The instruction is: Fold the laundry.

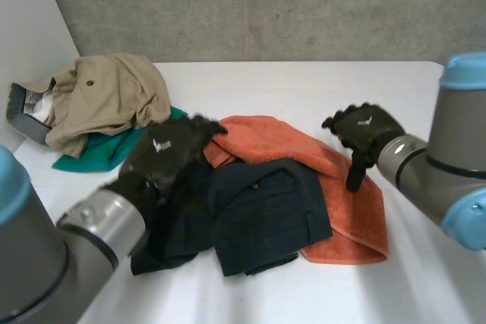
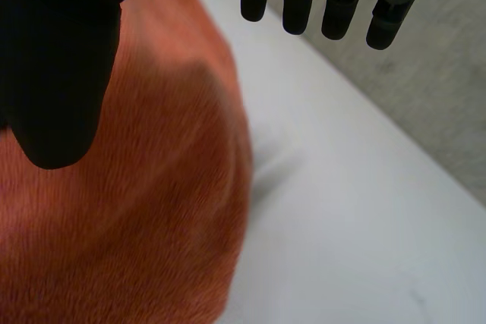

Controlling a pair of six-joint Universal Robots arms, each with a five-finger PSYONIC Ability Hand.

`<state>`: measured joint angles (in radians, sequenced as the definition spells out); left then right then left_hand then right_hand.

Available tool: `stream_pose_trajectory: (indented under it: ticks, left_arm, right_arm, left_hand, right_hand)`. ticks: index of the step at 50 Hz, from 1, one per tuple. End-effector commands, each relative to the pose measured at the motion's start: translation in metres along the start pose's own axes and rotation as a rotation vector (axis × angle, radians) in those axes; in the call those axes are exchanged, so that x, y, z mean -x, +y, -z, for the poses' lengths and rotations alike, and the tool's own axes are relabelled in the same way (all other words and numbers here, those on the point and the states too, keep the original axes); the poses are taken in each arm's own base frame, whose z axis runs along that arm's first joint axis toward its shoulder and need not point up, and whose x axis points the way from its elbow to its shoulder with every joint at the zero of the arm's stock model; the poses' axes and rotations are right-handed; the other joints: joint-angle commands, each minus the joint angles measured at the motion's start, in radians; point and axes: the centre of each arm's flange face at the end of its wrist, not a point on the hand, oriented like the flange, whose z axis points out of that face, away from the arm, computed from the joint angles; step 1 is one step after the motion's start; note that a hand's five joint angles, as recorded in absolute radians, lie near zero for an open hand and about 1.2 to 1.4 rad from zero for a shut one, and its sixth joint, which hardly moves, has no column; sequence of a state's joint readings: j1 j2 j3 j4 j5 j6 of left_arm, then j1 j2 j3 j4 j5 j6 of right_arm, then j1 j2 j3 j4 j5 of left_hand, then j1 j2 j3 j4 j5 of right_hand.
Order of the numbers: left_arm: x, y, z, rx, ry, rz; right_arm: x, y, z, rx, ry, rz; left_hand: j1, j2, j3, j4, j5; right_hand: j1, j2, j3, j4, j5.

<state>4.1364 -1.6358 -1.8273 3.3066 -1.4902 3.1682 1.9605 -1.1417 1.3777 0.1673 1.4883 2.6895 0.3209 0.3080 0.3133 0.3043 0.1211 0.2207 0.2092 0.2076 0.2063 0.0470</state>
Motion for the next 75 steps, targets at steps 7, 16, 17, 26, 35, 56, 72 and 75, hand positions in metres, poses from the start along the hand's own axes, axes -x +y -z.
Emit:
stream_pose_trajectory:
  ticks: [7,16,17,26,35,56,72,75]
  left_arm:
    - [-0.015,0.081,-0.039,0.056,0.058,-0.218]
    - [-0.002,0.045,-0.06,-0.11,-0.014,-0.259]
    - [0.004,0.034,-0.062,-0.146,-0.041,-0.26]
    - [0.113,-0.086,-0.073,-0.485,-0.399,-0.343]
    - [0.215,-0.14,-0.116,-0.598,-0.619,-0.436]
    - [0.237,-0.044,-0.165,-0.323,-0.583,-0.51]
    - [0.056,-0.019,-0.094,-0.24,-0.203,-0.464]
    - [0.022,0.001,-0.095,-0.223,-0.109,-0.463]
  right_arm:
    - [0.009,0.038,-0.05,-0.019,0.035,0.068]
    - [-0.002,0.035,-0.044,-0.025,0.098,0.061]
    - [-0.004,0.033,-0.042,-0.027,0.111,0.062]
    - [-0.051,0.024,-0.028,-0.039,0.238,0.032]
    - [-0.04,0.027,-0.014,-0.031,0.194,0.031]
    - [-0.015,0.014,0.015,-0.083,0.125,0.054]
    - [0.015,-0.054,0.081,-0.329,0.058,0.114]
    - [0.025,-0.063,0.093,-0.365,0.029,0.124]
  left_hand:
    - [0.007,0.019,0.014,0.023,0.032]
    - [1.075,1.088,1.083,1.092,1.101]
    - [1.075,1.088,1.083,1.092,1.101]
    - [1.075,1.088,1.083,1.092,1.101]
    - [1.075,1.088,1.083,1.092,1.101]
    - [-0.146,-0.133,-0.139,-0.13,-0.121]
    - [-0.146,-0.133,-0.139,-0.13,-0.121]
    - [-0.146,-0.133,-0.139,-0.13,-0.121]
  right_hand:
    - [1.173,1.185,1.186,1.188,1.172]
    - [1.176,1.187,1.189,1.19,1.175]
    - [1.176,1.187,1.189,1.19,1.175]
    - [1.176,1.187,1.189,1.19,1.175]
    - [1.176,1.187,1.189,1.19,1.175]
    - [1.176,1.187,1.189,1.19,1.175]
    - [1.176,1.187,1.189,1.19,1.175]
    - [1.176,1.187,1.189,1.19,1.175]
